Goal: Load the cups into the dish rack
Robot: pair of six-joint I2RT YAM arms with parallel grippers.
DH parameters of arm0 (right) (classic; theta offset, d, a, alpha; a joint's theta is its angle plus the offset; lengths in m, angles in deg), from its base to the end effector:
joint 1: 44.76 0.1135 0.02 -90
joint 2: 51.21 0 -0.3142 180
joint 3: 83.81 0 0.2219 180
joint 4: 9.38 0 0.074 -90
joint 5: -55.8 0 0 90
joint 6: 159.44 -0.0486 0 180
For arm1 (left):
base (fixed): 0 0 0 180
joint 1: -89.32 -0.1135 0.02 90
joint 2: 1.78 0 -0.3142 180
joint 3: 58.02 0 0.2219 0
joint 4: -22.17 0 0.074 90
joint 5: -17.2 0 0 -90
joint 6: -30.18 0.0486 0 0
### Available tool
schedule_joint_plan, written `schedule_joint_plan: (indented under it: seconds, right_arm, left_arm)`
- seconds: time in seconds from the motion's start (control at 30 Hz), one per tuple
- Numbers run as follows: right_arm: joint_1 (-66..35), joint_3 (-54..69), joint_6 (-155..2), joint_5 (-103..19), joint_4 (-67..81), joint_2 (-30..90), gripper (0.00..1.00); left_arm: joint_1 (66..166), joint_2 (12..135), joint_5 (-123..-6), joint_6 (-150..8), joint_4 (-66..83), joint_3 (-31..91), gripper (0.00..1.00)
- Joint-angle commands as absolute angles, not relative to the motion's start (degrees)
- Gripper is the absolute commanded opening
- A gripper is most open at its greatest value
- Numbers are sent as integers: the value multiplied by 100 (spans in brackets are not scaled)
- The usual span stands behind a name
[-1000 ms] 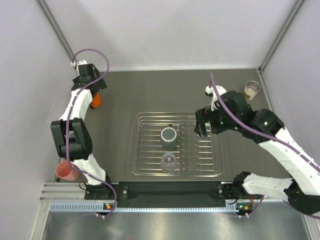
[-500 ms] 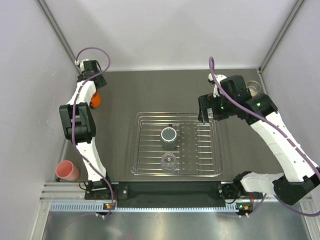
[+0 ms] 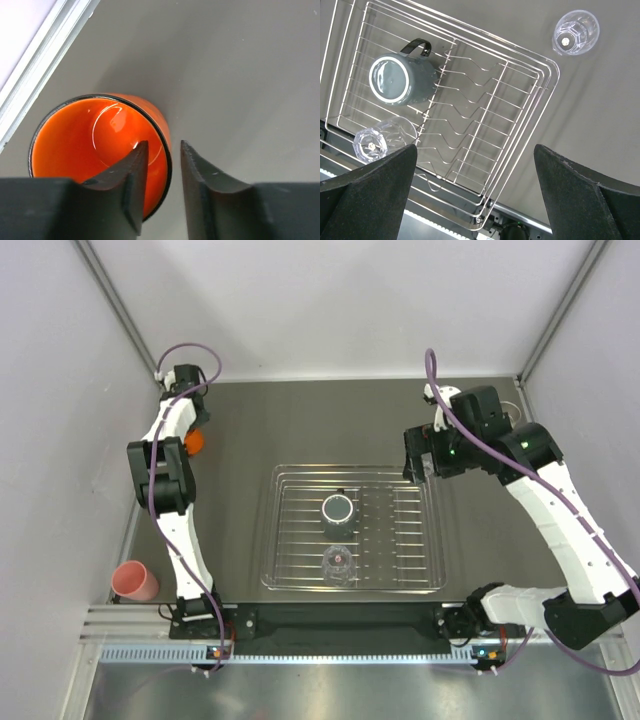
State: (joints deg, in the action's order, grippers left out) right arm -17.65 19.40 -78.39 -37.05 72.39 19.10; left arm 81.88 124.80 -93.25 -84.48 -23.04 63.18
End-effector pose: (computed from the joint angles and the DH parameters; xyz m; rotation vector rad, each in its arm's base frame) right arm 0.1601 0.0847 0.4376 -0.4096 2.4177 0.3427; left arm 0.4976 0.0821 0.2526 -0.8113 2.2601 0.2989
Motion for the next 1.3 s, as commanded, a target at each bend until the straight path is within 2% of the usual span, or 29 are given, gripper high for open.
schedule_joint_plan:
  seconds: [0.0,0.2,0.43,0.73,0.97,1.13,1.27]
  right_arm:
    - [-1866,2302,-7708,-3745,7284,1875,100]
    - [-1866,2390,-7664,-3675,7276,1875,100]
    - [-1866,2399,-7769,-3692,7241,1867,100]
    - [-1866,2249,-8208,-3560,6801,1506,100]
    - [-1875,2092,-8666,-4481,6661,1480,100]
    - [-1875,1696,-8955,-5133,6073,1042,100]
    - [-1875,1485,-9272,-5668,5554,812,100]
  left_arm:
    - [8167,12522,-9302,-8566,-2489,6717,30]
    - [8158,12574,-9328,-8522,-2841,6955,0]
    - [8167,11969,-8986,-9117,-2982,7043,0]
    - [8790,10045,-7563,-10437,-1910,6402,0]
    - [9941,9288,-6482,-11281,-1128,6155,0]
    - [10311,8972,-5752,-12045,-654,6191,0]
    - [10750,8541,-5356,-12730,293,5533,0]
